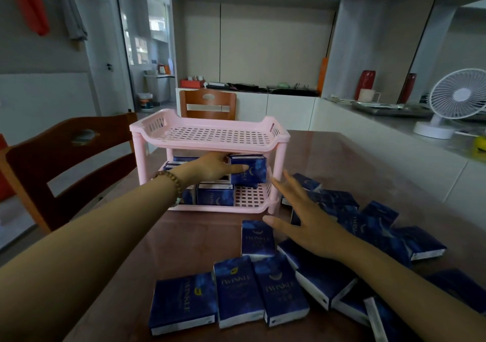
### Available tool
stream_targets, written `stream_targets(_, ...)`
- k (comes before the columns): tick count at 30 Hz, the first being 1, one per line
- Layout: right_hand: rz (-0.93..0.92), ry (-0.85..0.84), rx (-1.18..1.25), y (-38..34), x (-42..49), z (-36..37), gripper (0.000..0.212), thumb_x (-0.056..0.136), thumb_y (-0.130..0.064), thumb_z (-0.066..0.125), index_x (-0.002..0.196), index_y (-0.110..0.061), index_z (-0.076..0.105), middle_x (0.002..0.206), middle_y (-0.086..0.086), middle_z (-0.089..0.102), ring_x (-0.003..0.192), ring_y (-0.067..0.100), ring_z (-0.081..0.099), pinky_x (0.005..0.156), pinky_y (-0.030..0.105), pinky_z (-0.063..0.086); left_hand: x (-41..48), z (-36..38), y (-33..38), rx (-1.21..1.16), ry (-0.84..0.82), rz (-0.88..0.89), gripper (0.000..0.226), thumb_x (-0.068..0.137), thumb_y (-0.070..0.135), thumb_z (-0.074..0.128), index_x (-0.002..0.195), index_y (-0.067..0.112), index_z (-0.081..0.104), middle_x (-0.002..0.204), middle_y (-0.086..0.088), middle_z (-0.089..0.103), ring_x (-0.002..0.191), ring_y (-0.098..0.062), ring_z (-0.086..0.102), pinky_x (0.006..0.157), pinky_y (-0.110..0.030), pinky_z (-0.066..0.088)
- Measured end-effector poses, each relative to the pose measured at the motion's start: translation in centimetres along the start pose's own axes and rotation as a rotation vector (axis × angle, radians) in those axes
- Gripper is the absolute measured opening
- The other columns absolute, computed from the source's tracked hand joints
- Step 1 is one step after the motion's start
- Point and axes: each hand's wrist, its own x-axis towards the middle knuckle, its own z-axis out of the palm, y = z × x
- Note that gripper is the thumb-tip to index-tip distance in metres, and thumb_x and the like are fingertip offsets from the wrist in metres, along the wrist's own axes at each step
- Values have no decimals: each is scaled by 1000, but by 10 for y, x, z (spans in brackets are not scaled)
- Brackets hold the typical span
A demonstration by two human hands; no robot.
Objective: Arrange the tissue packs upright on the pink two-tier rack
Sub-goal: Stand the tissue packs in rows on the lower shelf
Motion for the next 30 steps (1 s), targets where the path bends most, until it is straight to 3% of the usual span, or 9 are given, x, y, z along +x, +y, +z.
stream_targets(6,72,-31,-41,-2,-1,-1,86,73,-68,40,145,-45,-1,145,-33,-22,134,-8,-1,114,29,11,12,3,6,10,-44,-13,52,88,29,63,136,21,44,141,-1,47,127,-21,45,101,-26,33)
stream_targets(11,78,-37,-33,-4,-2,-2,83,78,-64,43,146,-44,-1,140,-36,-24,131,-10,-1,113,27,10,27,5,-10,227,-215,-54,44,85,30,66,126,18,54,125,-4,59,109,-18,56,97,-31,43)
stream_targets(14,73,-45,-42,-5,-2,-2,84,78,-65,42,146,-44,-2,140,-36,-26,131,-9,-1,114,29,11,32,4,-23,238,-183,-64,43,82,29,70,122,20,57,122,-4,62,107,-21,58,99,-37,45)
stream_targets(18,82,-47,-40,-6,-1,-3,85,73,-68,39,144,-46,-2,139,-37,-25,131,-9,0,115,33,13,37,6,-34,265,-103,-39,45,80,31,72,122,22,59,122,-3,60,101,-18,54,93,-29,42)
stream_targets(23,72,-44,-43,-3,-1,-2,82,73,-70,39,141,-52,-4,144,-36,-25,140,-2,2,117,37,14,41,4,-37,332,-73,-46,48,77,34,74,122,24,59,133,-3,51,119,-24,47,104,-34,37)
stream_targets(30,63,-17,-46,1,0,0,82,72,-71,39,141,-52,0,150,-31,-18,144,4,4,117,36,16,27,2,-30,351,-10,-4,49,81,37,69,125,21,55,135,-3,49,123,-23,45,106,-34,35)
